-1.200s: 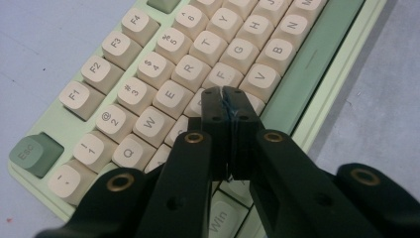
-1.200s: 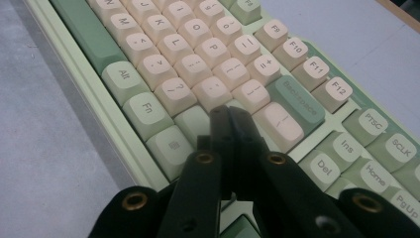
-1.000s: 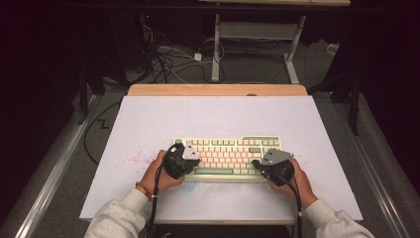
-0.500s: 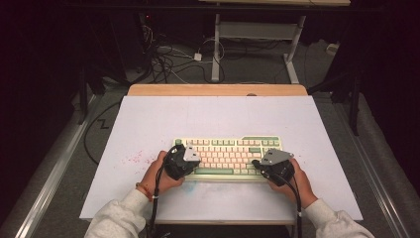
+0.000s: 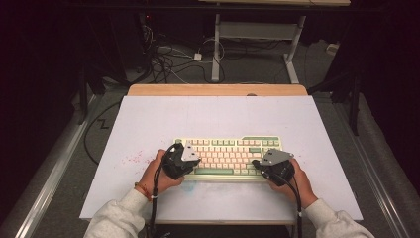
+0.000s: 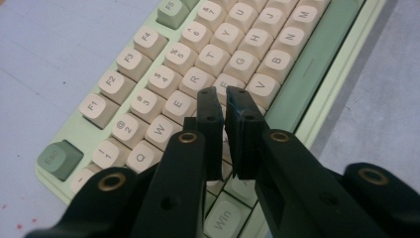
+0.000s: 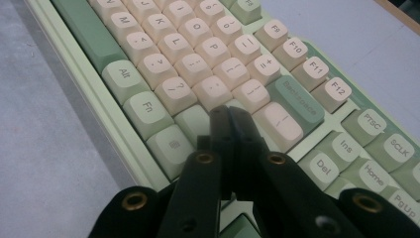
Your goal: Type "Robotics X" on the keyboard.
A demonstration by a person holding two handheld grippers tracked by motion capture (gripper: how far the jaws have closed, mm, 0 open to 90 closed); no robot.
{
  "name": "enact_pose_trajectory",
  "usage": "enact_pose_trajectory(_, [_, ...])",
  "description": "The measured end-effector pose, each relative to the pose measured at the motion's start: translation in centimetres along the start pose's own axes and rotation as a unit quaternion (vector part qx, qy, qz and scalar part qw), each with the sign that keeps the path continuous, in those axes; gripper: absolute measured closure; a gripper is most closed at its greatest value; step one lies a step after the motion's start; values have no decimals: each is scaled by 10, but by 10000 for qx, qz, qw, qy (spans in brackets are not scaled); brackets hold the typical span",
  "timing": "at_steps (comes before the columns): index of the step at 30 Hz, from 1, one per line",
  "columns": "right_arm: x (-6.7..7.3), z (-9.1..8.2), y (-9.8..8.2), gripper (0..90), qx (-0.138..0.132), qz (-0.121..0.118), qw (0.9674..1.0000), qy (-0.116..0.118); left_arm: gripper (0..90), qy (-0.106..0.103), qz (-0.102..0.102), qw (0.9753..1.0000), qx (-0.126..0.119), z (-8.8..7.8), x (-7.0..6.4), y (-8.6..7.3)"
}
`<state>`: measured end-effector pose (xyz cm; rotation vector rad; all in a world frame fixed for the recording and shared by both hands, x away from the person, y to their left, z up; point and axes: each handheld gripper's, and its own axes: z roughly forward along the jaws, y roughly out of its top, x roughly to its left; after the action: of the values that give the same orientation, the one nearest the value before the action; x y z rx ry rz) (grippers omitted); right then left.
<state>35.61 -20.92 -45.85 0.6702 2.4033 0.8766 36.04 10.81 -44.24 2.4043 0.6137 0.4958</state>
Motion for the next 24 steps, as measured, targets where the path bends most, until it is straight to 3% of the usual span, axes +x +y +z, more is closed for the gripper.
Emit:
enact_pose_trajectory(4, [1, -2, 1, 900, 13, 87, 9999, -52, 789, 137, 32, 9999, -69, -3, 0, 0])
enact_pose_trajectory(12, [1, -10, 6, 900, -207, 118, 9997, -3, 705, 339, -20, 9989, -311, -8, 1, -1])
enact_pose_trajectory(24, [-1, -19, 10, 805, -411, 185, 9989, -96, 501, 636, -82, 9966, -509, -12, 1, -1])
